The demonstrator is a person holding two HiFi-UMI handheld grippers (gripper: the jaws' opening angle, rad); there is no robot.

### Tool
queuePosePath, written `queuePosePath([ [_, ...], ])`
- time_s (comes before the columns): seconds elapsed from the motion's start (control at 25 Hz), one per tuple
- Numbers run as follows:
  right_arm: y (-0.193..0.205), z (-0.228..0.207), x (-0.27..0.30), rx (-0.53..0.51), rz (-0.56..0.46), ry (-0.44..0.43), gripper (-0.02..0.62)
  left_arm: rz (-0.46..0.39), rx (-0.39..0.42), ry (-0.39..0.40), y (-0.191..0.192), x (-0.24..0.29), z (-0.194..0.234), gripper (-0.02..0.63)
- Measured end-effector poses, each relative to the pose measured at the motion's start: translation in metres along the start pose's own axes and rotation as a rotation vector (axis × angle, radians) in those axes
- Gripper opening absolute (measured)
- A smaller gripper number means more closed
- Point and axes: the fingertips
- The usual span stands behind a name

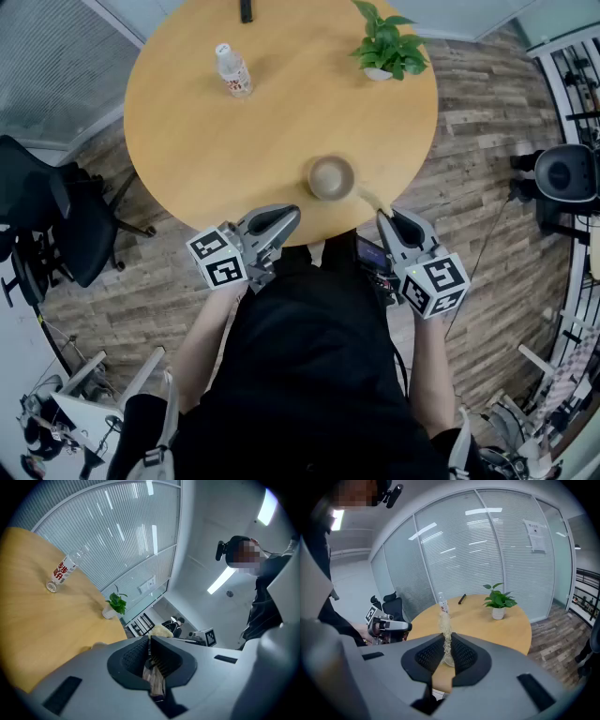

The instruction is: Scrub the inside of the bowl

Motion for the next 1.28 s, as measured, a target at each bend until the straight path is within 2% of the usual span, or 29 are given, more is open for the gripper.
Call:
queuePosePath([
  [0.28, -0.007, 0.000, 0.000, -0.013, 0.003, -0.005, 0.046, -0.032, -0.049, -0.005, -0.007, 0.006, 0.014, 0.008],
  [0.44, -0.008, -0.006, 0.004, -0.001, 0.012, 0.002, 0.046, -0.027, -0.072, -0.041, -0.005, 0.014, 0.033, 0.008],
  [0.64, -0.009, -0.008, 0.008, -0.001, 0.014, 0.001, 0.048, -0.023, -0.139, -0.090, 0.003, 0.023, 0.061, 0.011],
  [0.8, -0.007, -0.012, 0.010, -0.019, 0.042, -0.006, 0.048, 0.023, -0.155, -0.166, 0.019, 0.036, 0.088, 0.095],
  [0.88, -0.006, -0.014, 0.009, -0.025, 0.052, -0.011, 0.048, 0.030, -0.186, -0.204, 0.026, 0.041, 0.101, 0.111],
  [1.04, -0.005, -0.017, 0.009, -0.048, 0.068, -0.031, 0.048, 0.008, -0.259, -0.274, 0.034, 0.047, 0.126, 0.160],
  [1.28, -0.005, -0.023, 0.007, -0.042, 0.080, -0.048, 0.048, -0.025, -0.306, -0.391, 0.040, 0.045, 0.160, 0.199],
])
Point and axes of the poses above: the fingertips, and each gripper's own axes: x forward along the fingers, z to its left, y out of its underside, and after that the axes turned 13 degrees about -x, right-handed
